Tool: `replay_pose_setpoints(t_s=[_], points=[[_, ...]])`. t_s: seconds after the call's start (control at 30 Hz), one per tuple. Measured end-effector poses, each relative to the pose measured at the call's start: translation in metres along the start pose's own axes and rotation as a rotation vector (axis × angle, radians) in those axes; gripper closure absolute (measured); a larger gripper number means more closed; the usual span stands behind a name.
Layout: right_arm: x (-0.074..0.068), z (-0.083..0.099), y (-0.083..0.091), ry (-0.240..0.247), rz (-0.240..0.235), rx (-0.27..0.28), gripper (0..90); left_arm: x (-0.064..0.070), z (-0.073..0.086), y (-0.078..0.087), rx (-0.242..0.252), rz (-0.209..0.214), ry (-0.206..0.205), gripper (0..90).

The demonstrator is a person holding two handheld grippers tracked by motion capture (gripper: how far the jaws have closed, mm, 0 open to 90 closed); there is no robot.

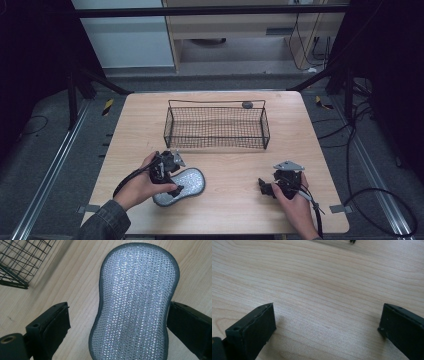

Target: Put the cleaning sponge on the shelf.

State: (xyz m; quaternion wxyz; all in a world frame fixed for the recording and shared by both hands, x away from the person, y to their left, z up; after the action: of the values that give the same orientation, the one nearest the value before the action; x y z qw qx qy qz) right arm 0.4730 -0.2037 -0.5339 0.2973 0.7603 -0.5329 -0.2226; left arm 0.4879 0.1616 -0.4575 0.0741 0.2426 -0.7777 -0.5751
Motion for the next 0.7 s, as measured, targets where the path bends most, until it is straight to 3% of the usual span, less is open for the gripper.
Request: replay_pose_setpoints(t_s=[0.4, 0.7], points=[[0.001, 0.0, 0.0, 0.014, -0.008, 0.0, 0.7, 0.004, -0.007, -0.001, -0.051, 0.022, -0.052, 4.4], [0.001, 0.0, 0.0, 0.015, -0.009, 0.0, 0.7, 0.005, -0.003, -0.017, -0.077, 0.055, -0.084, 4.3]])
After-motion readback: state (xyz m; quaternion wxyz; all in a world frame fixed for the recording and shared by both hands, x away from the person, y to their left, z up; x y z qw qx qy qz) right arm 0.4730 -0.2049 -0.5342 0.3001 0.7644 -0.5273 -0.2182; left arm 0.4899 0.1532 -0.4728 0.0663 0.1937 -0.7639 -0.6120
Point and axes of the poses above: each handheld gripper's, and its own axes: y roughly backward along the jaws, z roughly out of its underside, x roughly to its right, the point moved 3 cm from there along -y, roughly forward along the jaws, and after that the axes turned 2 degrees about -y, right-handed, at the moved point
